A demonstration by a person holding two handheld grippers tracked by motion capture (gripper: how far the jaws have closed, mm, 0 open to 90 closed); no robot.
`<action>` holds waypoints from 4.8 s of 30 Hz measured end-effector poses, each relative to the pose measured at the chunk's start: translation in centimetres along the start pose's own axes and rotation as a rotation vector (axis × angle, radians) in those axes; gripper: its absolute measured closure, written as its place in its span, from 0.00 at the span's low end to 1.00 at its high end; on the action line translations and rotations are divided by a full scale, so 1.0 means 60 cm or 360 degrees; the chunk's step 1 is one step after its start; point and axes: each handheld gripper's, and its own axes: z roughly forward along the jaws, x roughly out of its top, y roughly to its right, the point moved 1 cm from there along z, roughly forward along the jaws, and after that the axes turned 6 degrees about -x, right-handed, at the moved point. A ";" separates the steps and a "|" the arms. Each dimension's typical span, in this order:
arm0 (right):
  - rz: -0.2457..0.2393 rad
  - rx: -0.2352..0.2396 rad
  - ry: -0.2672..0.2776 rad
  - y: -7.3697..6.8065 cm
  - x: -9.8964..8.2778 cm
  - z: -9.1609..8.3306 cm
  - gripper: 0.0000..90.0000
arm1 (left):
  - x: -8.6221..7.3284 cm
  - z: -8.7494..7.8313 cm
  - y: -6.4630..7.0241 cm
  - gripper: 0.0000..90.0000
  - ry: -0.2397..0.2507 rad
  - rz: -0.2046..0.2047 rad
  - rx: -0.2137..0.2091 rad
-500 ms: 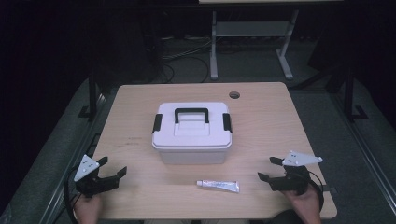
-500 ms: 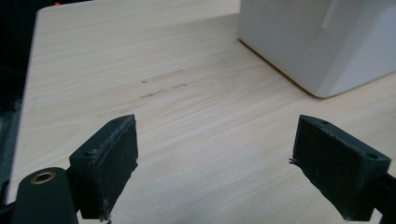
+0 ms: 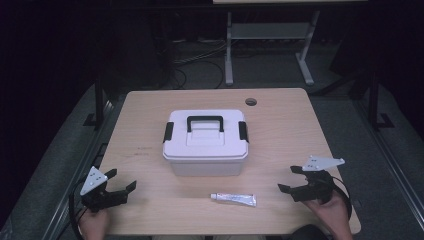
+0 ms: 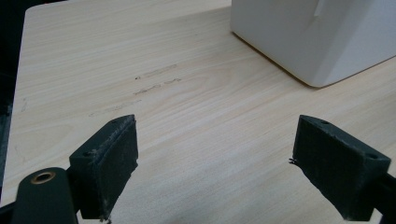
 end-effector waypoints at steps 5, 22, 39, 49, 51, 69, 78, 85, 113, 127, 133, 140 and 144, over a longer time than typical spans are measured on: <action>-0.0108 0.0011 -0.0069 0.009 0.042 -0.010 0.19 | 0.005 -0.005 0.003 0.15 0.0052 -0.0003 -0.0009; -0.0332 0.0171 -0.0306 0.034 0.150 -0.015 0.20 | 0.006 -0.002 0.001 0.15 0.0036 0.0000 -0.0023; -0.0568 0.0286 -0.0476 0.035 0.255 0.007 0.22 | 0.007 0.001 0.000 0.15 0.0017 0.0005 -0.0034; -0.0661 0.0341 -0.0539 0.027 0.316 0.028 0.23 | 0.006 0.003 -0.002 0.15 0.0015 -0.0005 -0.0042; -0.0668 0.0356 -0.0549 0.027 0.328 0.033 0.23 | 0.007 0.003 -0.002 0.15 0.0015 -0.0007 -0.0046; -0.0773 0.0434 -0.0631 0.012 0.415 0.082 0.24 | 0.007 0.007 -0.003 0.15 0.0019 -0.0015 -0.0046; -0.0839 0.0470 -0.0664 -0.012 0.449 0.106 0.24 | 0.007 0.007 -0.004 0.15 0.0022 -0.0017 -0.0042; -0.0892 0.0501 -0.0686 -0.033 0.483 0.133 0.25 | 0.007 0.007 -0.006 0.15 0.0020 -0.0022 -0.0042; -0.0974 0.0672 -0.0780 -0.095 0.527 0.242 0.67 | 0.006 0.009 -0.008 0.15 0.0029 -0.0035 -0.0056; -0.1039 0.0708 -0.0790 -0.110 0.532 0.243 0.91 | 0.007 0.010 -0.006 0.15 0.0020 -0.0024 -0.0058; -0.1046 0.0706 -0.0790 -0.112 0.532 0.242 0.93 | 0.007 0.009 -0.007 0.15 0.0019 -0.0030 -0.0055; -0.1053 0.0703 -0.0775 -0.112 0.533 0.241 0.93 | 0.007 0.009 -0.007 0.15 0.0017 -0.0028 -0.0052; -0.1053 0.0703 -0.0764 -0.111 0.533 0.239 0.93 | 0.006 0.009 -0.007 0.15 0.0016 -0.0028 -0.0051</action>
